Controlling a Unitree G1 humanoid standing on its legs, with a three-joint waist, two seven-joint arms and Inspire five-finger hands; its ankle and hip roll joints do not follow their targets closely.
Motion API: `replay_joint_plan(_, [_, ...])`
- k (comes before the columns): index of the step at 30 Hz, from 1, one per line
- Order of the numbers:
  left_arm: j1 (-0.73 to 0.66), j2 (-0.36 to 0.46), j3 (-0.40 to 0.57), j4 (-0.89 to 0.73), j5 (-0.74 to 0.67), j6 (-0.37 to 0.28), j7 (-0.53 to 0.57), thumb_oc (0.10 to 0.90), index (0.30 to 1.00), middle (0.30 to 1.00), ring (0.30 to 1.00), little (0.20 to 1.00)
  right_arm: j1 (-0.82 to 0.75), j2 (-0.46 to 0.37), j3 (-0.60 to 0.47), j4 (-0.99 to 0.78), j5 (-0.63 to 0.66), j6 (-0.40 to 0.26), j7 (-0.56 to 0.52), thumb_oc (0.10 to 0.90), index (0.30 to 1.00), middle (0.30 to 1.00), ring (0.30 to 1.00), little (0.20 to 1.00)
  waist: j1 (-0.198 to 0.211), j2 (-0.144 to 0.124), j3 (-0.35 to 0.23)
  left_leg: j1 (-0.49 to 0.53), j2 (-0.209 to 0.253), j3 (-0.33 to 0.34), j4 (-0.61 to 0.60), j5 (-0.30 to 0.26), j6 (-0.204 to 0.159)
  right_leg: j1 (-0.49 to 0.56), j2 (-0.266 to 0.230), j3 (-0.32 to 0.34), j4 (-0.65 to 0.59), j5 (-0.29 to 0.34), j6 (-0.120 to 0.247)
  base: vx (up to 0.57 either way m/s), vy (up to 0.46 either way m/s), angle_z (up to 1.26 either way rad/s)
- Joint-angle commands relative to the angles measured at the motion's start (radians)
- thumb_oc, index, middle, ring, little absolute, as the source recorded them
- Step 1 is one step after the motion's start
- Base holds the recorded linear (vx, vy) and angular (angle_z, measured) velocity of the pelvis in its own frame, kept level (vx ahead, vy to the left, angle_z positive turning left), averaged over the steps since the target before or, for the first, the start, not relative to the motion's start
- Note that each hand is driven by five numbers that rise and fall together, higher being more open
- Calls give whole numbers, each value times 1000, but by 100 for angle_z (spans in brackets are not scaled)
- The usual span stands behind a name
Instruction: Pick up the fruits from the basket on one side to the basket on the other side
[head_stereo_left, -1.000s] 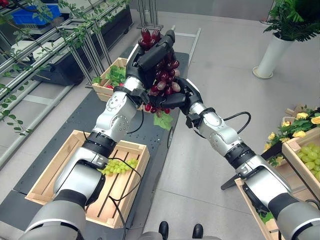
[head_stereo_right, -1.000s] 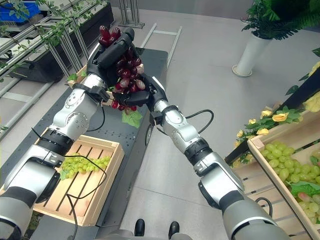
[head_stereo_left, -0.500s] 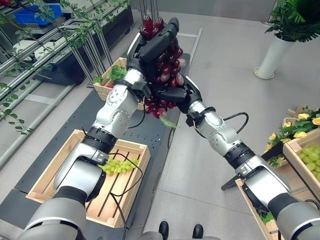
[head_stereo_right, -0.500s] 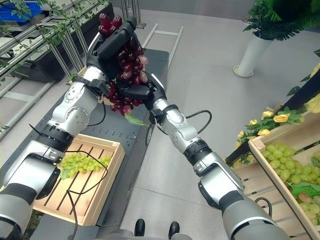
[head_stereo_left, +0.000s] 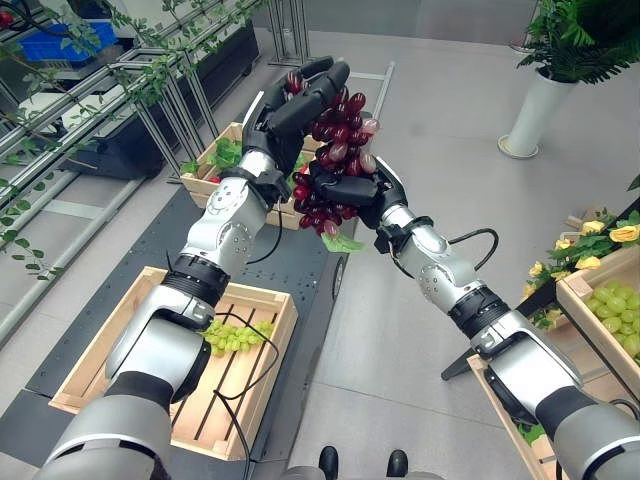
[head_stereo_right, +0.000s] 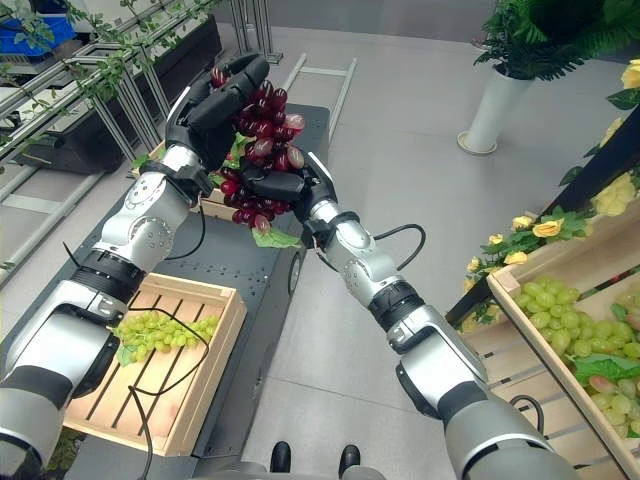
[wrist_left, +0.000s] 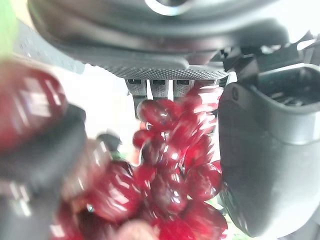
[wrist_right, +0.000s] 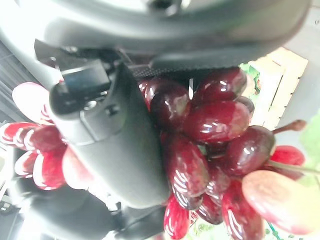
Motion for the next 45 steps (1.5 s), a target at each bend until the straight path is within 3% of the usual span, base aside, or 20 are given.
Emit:
replay_joint_plan(1, [-111, 47, -4, 135, 22, -50, 5, 800, 900, 900, 900, 900, -26, 35, -86, 8, 45, -190, 21, 400, 300, 300, 300, 300, 19, 25, -204, -23, -26, -30, 0, -66, -42, 2, 19, -5, 3, -21, -27, 0, 0, 0])
replay_joint_plan(5, [-77, 75, 18, 180, 14, -26, -17, 800, 900, 900, 900, 900, 8, 7, -106, 24, 39, -190, 32, 400, 300, 300, 300, 300, 7, 28, -198, -21, -24, -23, 0, -67, -42, 1, 21, 6, 3, -20, -28, 0, 0, 0])
replay_joint_plan(10, [-39, 93, 61, 231, -24, -45, -34, 800, 900, 900, 900, 900, 37, -31, -126, 48, 23, -177, 50, 400, 300, 300, 300, 300, -6, 26, -194, -18, -22, -15, 0, -68, -44, 0, 24, 17, 3, -18, -28, -2, 2, -1])
replay_joint_plan(21, [61, 83, 131, 229, -14, -160, -28, 800, 900, 900, 900, 900, 150, -110, -129, 69, -108, -150, 73, 400, 300, 300, 300, 300, -41, 14, -172, -12, -14, 20, 0, -72, -45, -7, 29, 48, 3, -9, -30, -5, 4, -7])
replay_joint_plan(26, [223, 26, 146, 136, 88, -177, -92, 800, 900, 900, 900, 900, 276, -126, -165, 21, -117, -170, 86, 400, 300, 300, 300, 300, -50, 10, -155, -12, -13, 33, 0, -76, -39, -16, 32, 67, 3, -3, -30, -15, 10, -15])
replay_joint_plan(29, [382, -47, 154, 47, 156, -268, -156, 800, 900, 900, 900, 900, 395, -128, -212, -13, -134, -194, 115, 400, 300, 300, 300, 300, -54, 7, -137, -10, -14, 37, 0, -79, -30, -21, 36, 84, 3, 4, -29, -8, 26, -16])
replay_joint_plan(35, [650, -169, 170, -80, 189, -309, -190, 800, 900, 900, 900, 900, 614, -121, -285, -50, -187, -194, 148, 400, 300, 300, 300, 300, -57, -7, -119, 6, -12, 57, 0, -85, -21, -17, 39, 107, 3, 15, -24, 34, 23, -18])
replay_joint_plan(38, [733, -209, 160, -93, 250, -347, -175, 800, 900, 900, 900, 900, 675, -120, -323, -18, -201, -186, 166, 400, 300, 300, 300, 300, -55, -17, -106, 9, -10, 70, 0, -88, -16, -18, 42, 114, 3, 21, -24, 13, 13, -19])
replay_joint_plan(45, [816, -214, 141, -108, 334, -341, -166, 800, 900, 900, 900, 900, 742, -126, -368, 35, -218, -171, 179, 400, 300, 300, 300, 300, -53, -27, -85, 8, -8, 90, 0, -90, -9, -25, 45, 129, 3, 33, -21, 5, 7, -11])
